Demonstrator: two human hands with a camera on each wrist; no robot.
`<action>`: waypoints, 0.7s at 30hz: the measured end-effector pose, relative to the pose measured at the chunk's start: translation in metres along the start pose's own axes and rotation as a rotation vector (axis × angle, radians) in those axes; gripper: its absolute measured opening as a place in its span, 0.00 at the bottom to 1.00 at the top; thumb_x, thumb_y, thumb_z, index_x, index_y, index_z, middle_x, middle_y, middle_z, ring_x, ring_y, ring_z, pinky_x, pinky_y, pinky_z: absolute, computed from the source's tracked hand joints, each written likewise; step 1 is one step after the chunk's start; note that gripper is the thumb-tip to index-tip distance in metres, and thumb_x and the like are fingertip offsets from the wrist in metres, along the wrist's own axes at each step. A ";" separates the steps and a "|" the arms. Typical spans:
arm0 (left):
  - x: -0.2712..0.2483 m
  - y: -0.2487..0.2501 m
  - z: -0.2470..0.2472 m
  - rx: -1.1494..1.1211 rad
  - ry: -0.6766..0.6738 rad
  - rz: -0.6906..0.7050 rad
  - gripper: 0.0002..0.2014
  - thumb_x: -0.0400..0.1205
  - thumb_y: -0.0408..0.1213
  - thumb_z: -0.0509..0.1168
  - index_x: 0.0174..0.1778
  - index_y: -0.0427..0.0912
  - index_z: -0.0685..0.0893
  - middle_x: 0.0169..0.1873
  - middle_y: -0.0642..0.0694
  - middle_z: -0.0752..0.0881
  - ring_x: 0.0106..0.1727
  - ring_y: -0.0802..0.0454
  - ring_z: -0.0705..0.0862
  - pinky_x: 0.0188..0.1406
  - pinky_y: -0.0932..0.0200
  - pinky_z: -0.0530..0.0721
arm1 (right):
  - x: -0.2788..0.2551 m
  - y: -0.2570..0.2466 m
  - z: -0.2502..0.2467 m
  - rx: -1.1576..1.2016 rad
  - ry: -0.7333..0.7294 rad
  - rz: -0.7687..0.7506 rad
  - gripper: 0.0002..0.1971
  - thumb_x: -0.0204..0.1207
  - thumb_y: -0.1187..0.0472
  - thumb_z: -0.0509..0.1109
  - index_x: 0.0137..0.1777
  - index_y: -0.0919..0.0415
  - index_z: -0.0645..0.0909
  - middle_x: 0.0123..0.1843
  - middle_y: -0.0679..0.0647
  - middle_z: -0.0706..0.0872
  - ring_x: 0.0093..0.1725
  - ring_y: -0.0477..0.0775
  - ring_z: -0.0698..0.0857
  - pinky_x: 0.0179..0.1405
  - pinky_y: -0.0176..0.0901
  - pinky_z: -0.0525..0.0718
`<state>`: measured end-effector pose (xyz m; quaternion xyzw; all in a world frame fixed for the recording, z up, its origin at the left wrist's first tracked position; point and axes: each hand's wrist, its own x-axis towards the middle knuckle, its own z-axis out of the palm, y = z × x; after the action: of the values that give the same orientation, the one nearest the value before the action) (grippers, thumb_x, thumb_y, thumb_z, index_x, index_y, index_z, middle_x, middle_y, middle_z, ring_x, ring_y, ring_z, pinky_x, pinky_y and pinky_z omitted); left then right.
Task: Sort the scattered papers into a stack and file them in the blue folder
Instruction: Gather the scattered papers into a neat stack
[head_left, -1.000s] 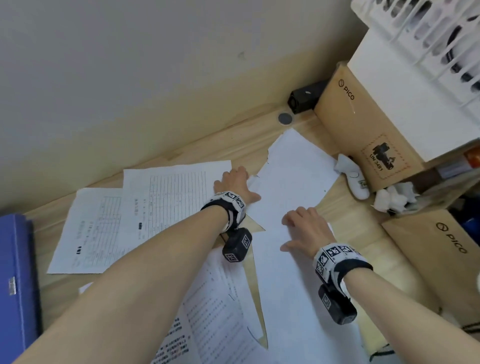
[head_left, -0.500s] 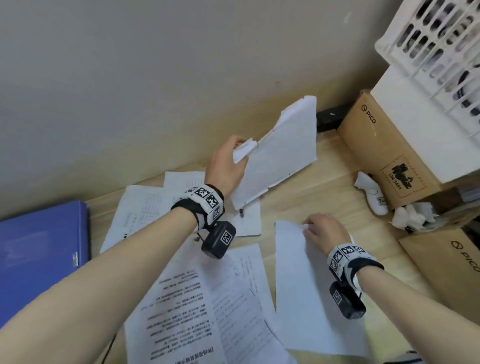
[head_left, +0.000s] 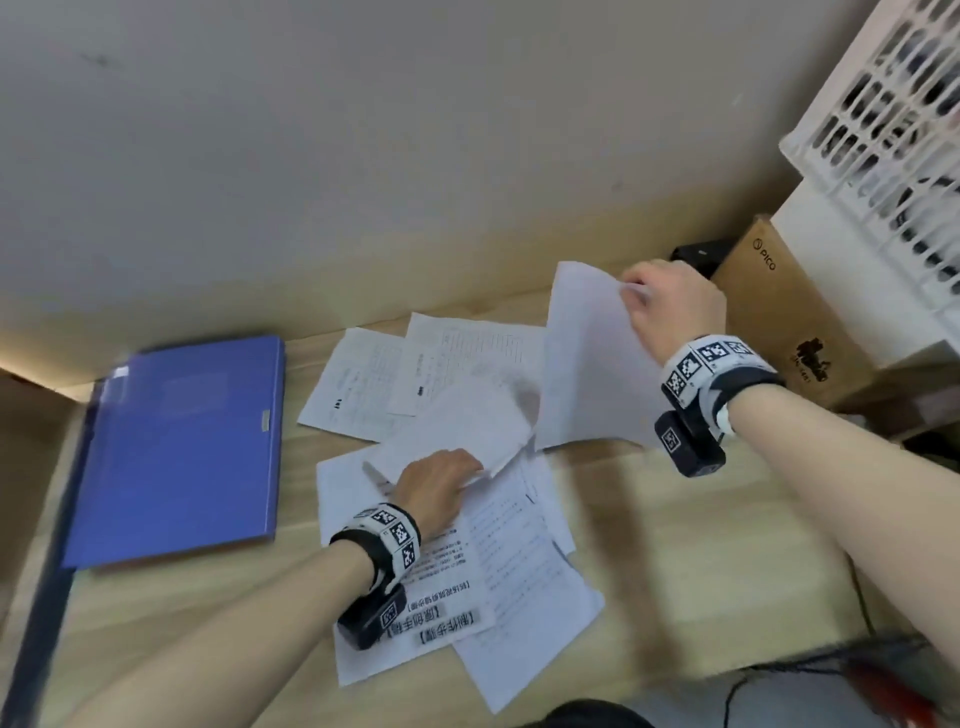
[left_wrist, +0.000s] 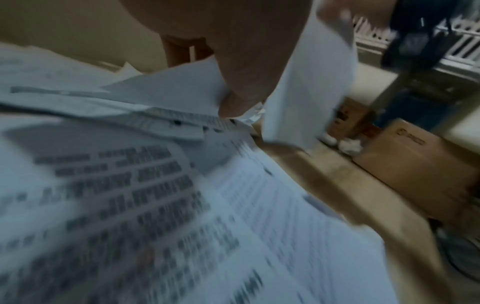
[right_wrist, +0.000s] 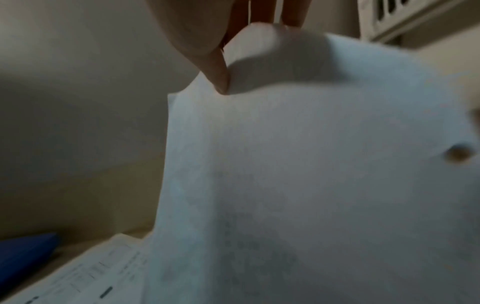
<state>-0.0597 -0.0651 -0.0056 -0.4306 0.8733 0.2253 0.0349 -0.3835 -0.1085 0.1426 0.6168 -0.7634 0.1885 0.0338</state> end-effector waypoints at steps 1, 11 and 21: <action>-0.009 0.004 0.011 0.004 -0.026 -0.008 0.10 0.87 0.40 0.61 0.61 0.54 0.83 0.58 0.56 0.85 0.57 0.50 0.85 0.47 0.50 0.85 | 0.000 -0.011 -0.009 0.022 0.050 -0.042 0.08 0.78 0.55 0.63 0.47 0.51 0.84 0.47 0.48 0.88 0.51 0.56 0.82 0.40 0.48 0.79; -0.070 0.022 0.063 -0.031 -0.179 -0.054 0.12 0.84 0.43 0.57 0.56 0.42 0.80 0.58 0.46 0.82 0.58 0.42 0.82 0.51 0.46 0.83 | -0.125 -0.080 0.031 0.267 -0.106 -0.409 0.02 0.74 0.60 0.71 0.45 0.53 0.85 0.43 0.46 0.87 0.39 0.48 0.82 0.34 0.45 0.82; -0.109 0.005 0.057 -0.473 -0.089 -0.259 0.17 0.83 0.36 0.54 0.61 0.44 0.85 0.58 0.46 0.87 0.54 0.43 0.86 0.53 0.50 0.85 | -0.271 -0.079 0.090 0.122 -0.600 -0.356 0.02 0.74 0.56 0.67 0.45 0.50 0.80 0.44 0.44 0.82 0.45 0.50 0.82 0.34 0.50 0.85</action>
<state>-0.0026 0.0423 -0.0268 -0.5245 0.7318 0.4351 0.0001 -0.2273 0.1002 0.0016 0.7690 -0.6072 0.0354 -0.1967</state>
